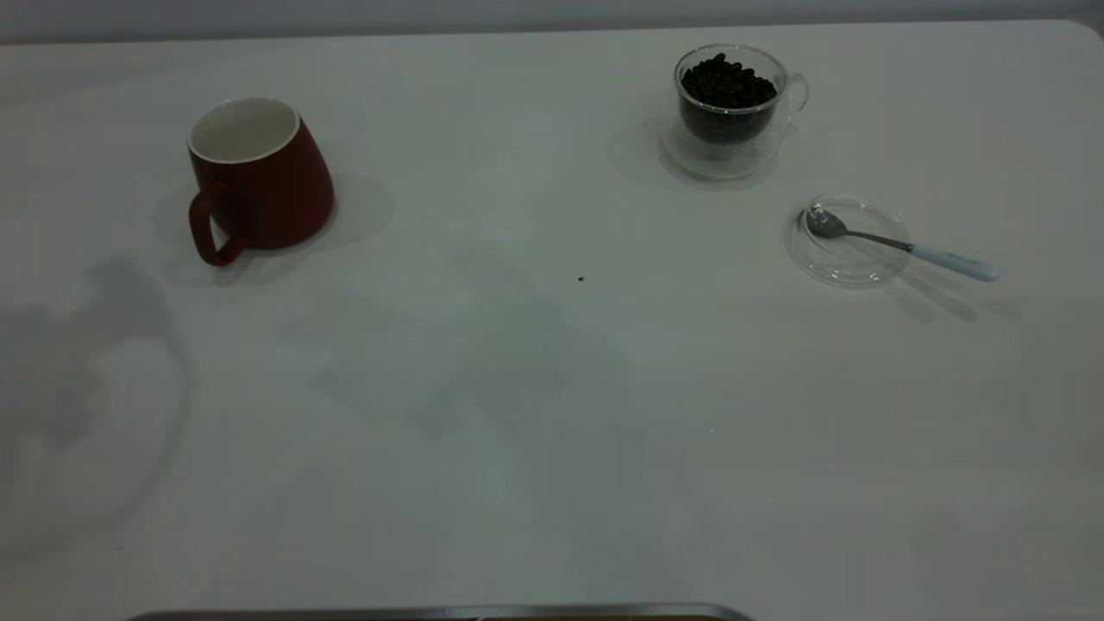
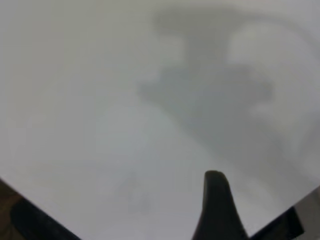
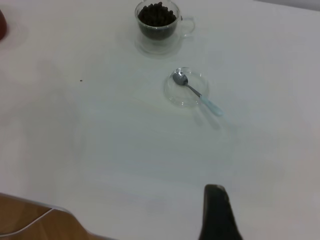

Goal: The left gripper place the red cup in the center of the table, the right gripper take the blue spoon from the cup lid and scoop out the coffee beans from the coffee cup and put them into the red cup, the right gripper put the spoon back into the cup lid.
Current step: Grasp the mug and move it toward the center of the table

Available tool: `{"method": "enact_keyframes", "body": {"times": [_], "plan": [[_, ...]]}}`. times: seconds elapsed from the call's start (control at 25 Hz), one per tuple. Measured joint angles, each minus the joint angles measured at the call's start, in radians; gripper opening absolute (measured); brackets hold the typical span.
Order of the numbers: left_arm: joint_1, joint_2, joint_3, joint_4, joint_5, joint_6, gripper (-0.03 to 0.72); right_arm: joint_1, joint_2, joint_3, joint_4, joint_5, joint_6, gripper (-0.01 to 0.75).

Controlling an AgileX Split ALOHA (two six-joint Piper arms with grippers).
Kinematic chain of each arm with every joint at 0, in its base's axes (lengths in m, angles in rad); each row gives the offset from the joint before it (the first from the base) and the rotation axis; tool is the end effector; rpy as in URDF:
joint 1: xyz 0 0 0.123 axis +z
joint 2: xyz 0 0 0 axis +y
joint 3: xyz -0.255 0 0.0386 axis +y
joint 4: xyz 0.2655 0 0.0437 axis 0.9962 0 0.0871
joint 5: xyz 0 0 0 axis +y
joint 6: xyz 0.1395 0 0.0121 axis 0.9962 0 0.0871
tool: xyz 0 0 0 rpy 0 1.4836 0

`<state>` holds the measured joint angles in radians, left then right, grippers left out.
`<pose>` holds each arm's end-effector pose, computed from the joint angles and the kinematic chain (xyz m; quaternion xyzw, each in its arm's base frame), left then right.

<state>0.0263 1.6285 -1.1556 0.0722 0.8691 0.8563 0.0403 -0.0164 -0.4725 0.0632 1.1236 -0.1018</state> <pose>0.3527 0.0170 0.1605 0.4150 0.8956 0.0951 0.1290 0.0773 0.0111 0.2479 -0.0639 0.8692 0.0165 0.4901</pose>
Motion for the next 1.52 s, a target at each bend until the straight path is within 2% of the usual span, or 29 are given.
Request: {"method": "enact_keyframes", "body": {"times": [0.36, 0.8, 1.2, 1.52], "plan": [[0.000, 0.287, -0.141, 0.139, -0.060, 0.089, 0.577, 0.000, 0.000, 0.000, 0.000, 0.000, 0.000, 0.533], [-0.053, 0.554, -0.291, 0.144, -0.222, 0.200, 0.577, 0.000, 0.000, 0.000, 0.000, 0.000, 0.000, 0.533], [-0.095, 0.726, -0.442, 0.146, -0.269, 0.245, 0.577, 0.000, 0.000, 0.000, 0.000, 0.000, 0.000, 0.533], [-0.140, 0.784, -0.495, 0.146, -0.275, 0.277, 0.577, 0.000, 0.000, 0.000, 0.000, 0.000, 0.000, 0.533]]}}
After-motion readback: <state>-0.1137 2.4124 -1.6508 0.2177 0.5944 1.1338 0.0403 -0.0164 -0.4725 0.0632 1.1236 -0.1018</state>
